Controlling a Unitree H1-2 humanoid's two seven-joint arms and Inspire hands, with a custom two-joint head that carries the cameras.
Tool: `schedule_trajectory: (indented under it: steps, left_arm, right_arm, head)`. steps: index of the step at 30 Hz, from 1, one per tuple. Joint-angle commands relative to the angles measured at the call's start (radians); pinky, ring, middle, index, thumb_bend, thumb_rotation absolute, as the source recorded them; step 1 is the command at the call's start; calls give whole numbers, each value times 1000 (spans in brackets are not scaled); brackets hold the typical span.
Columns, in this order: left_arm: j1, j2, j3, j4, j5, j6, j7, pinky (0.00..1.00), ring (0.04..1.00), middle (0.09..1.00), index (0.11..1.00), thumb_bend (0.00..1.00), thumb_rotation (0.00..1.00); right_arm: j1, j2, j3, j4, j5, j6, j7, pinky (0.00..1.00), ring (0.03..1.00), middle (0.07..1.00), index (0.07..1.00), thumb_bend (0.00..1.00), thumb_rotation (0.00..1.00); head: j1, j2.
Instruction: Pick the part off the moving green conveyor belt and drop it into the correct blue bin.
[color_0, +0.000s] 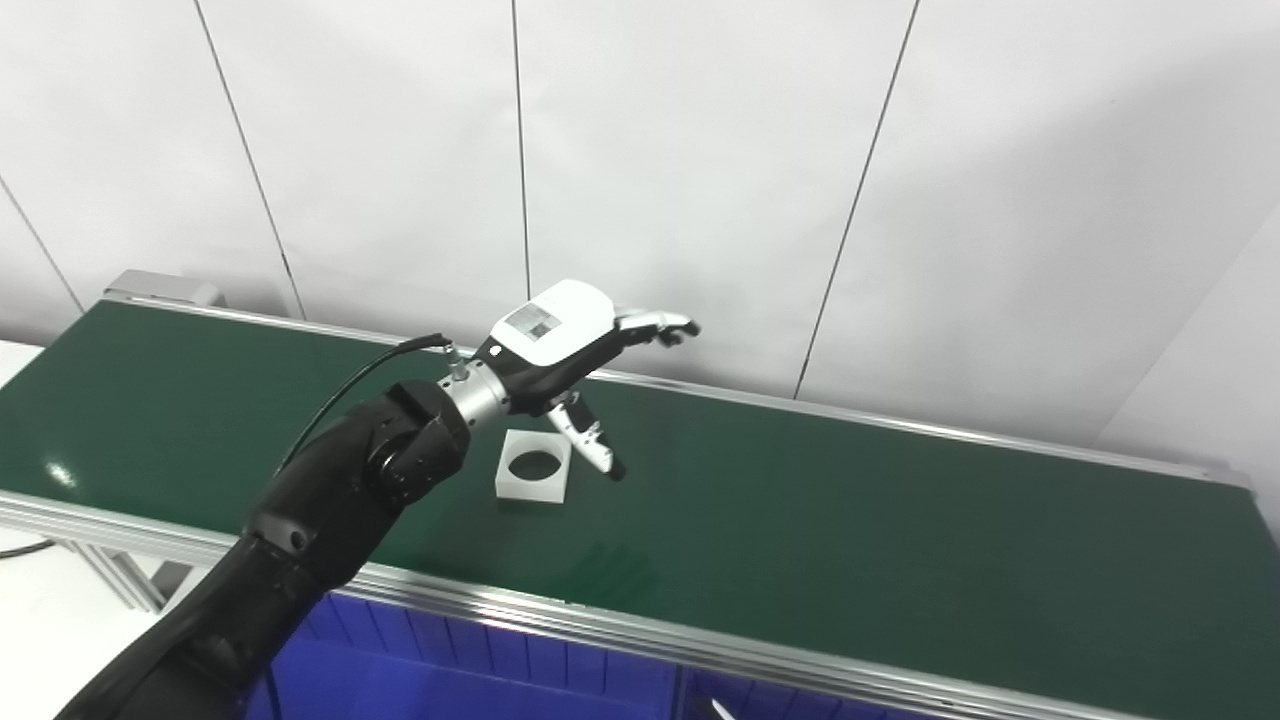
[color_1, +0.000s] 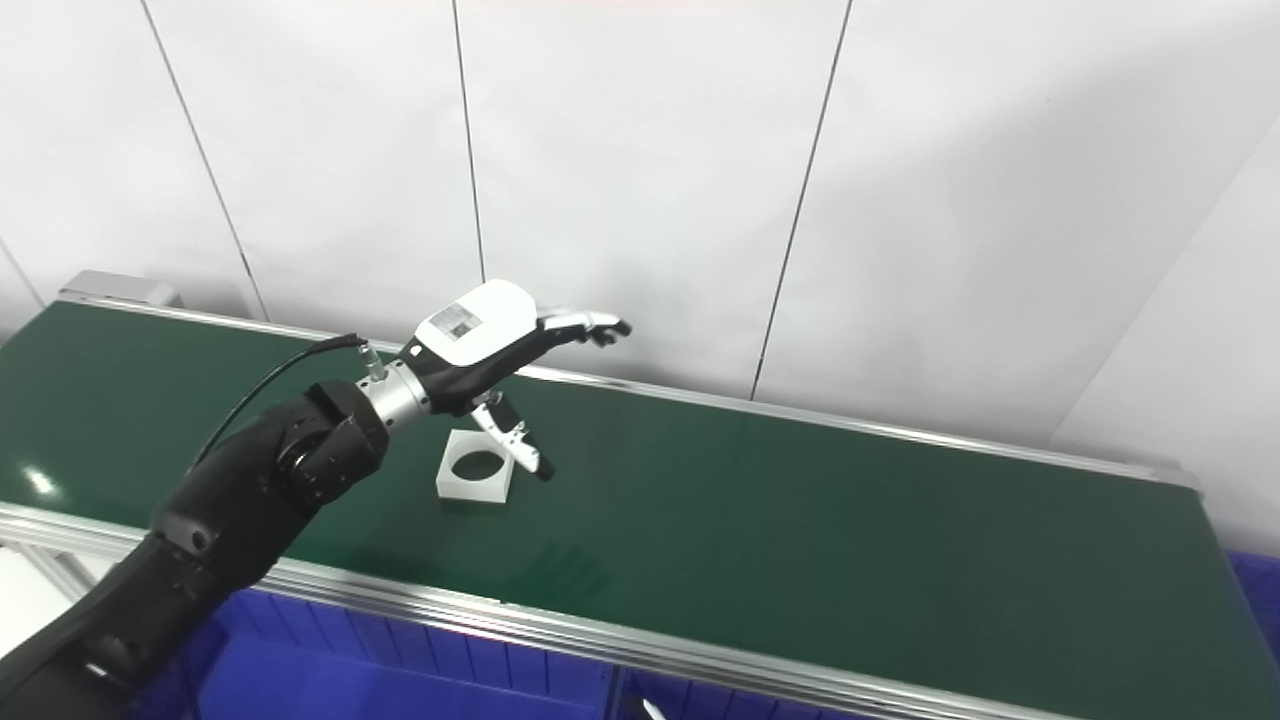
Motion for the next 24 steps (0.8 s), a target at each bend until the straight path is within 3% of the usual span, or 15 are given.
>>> schedule_trajectory:
  steps: [1, 8, 14, 21, 24]
  left_arm:
    - [-76, -5, 4, 3, 15, 20, 14, 584, 746, 787, 855, 1000, 252]
    - [-121, -46, -20, 94, 44, 82, 19, 545, 724, 771, 859, 1000, 213]
    - [-129, -80, -50, 71, 83, 212, -45, 553, 749, 803, 879, 1000, 134]
    - [-140, -129, -92, 76, 100, 322, -116, 554, 761, 826, 891, 1000, 134]
    - [-153, -150, -116, 66, 112, 382, -186, 571, 771, 837, 908, 1000, 144]
  right_arm:
    - [-12, 9, 2, -18, -6, -47, -16, 795, 899, 938, 902, 820, 794]
    - [-14, 13, 12, -20, -20, -47, -36, 789, 886, 934, 899, 821, 790]
    - [-16, 18, 18, -22, -12, -47, -33, 789, 885, 936, 903, 828, 787]
    - [-19, 22, 21, -22, -23, -47, -41, 773, 893, 937, 905, 836, 787]
    - [-18, 24, 21, -27, -27, -47, -42, 811, 912, 936, 904, 835, 778]
  head:
    - [1, 0]
    - [-3, 4]
    - [-12, 8]
    - [-14, 10]
    - [-16, 13]
